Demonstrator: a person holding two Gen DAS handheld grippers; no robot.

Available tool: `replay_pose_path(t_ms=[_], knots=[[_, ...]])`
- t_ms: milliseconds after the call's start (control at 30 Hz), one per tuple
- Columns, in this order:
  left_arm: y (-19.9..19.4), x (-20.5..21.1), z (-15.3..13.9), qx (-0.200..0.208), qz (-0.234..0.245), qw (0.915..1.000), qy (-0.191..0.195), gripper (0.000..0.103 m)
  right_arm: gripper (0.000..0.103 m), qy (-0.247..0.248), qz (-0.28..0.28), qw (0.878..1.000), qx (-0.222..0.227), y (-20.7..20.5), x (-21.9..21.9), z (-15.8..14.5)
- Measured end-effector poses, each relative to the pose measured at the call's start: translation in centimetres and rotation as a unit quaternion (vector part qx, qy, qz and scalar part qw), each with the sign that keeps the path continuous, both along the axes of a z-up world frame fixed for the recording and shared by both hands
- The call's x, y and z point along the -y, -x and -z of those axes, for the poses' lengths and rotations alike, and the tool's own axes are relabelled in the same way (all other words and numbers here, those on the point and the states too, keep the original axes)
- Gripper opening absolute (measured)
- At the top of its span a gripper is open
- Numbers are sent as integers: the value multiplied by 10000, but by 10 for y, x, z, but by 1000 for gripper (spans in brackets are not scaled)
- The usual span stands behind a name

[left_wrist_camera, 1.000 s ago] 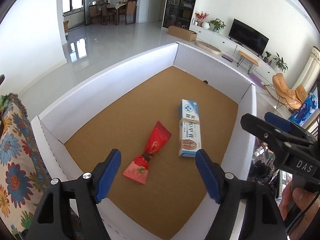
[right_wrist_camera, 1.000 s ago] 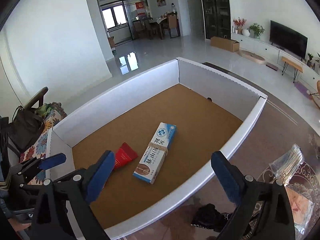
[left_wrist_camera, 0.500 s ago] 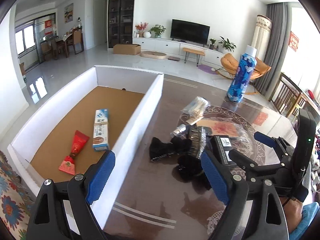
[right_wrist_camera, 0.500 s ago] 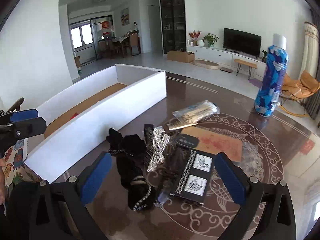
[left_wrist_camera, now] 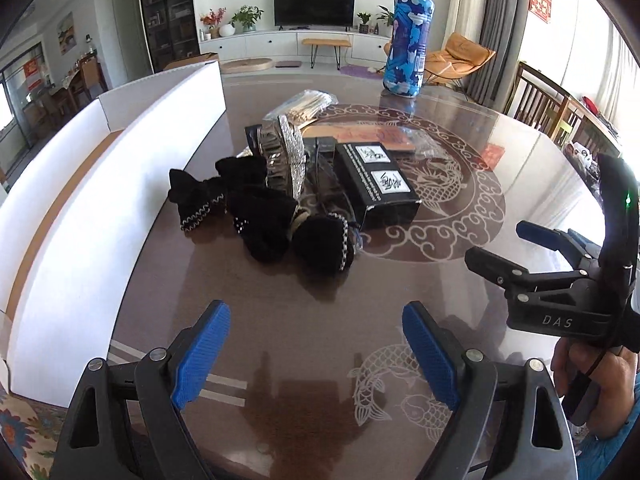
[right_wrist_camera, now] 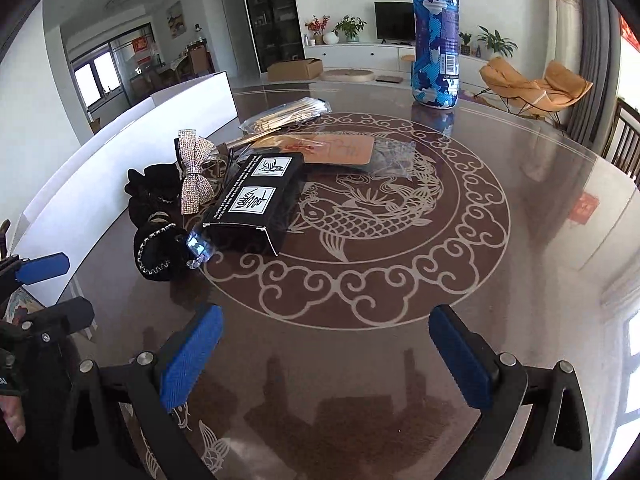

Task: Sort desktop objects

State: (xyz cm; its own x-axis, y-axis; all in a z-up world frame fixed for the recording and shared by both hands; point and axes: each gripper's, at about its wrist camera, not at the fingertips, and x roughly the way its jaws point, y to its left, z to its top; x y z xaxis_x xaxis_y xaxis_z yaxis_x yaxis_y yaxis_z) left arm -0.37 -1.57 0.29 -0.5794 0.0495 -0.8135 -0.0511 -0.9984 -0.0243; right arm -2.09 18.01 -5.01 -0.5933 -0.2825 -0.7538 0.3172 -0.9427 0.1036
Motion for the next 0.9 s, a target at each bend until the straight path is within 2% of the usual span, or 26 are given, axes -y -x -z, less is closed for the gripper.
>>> replay_pose_path(t_ms=[133, 233, 400, 467, 600, 667, 900], knots=[[-3, 21, 27, 367, -338, 9986, -196, 88, 103, 154, -269, 9995, 33, -4, 13, 0], [-1, 38, 26, 337, -621, 9960, -538, 88, 103, 286, -514, 9982, 131, -4, 26, 0], [4, 42, 38, 591, -830, 9937, -462, 88, 103, -62, -707, 9965, 443, 14, 56, 15], [2, 43, 37, 549, -859, 9935, -499, 88, 103, -132, -697, 9968, 356, 19, 65, 15], [2, 48, 41, 644, -958, 9916, -591, 88, 103, 235, -413, 9989, -15, 31, 64, -2], [3, 47, 44, 713, -966, 9910, -592, 88, 103, 259, -326, 9991, -28, 47, 68, -6], [3, 35, 43, 717, -820, 9938, -219, 88, 103, 158, -187, 9987, 449, 105, 92, 5]])
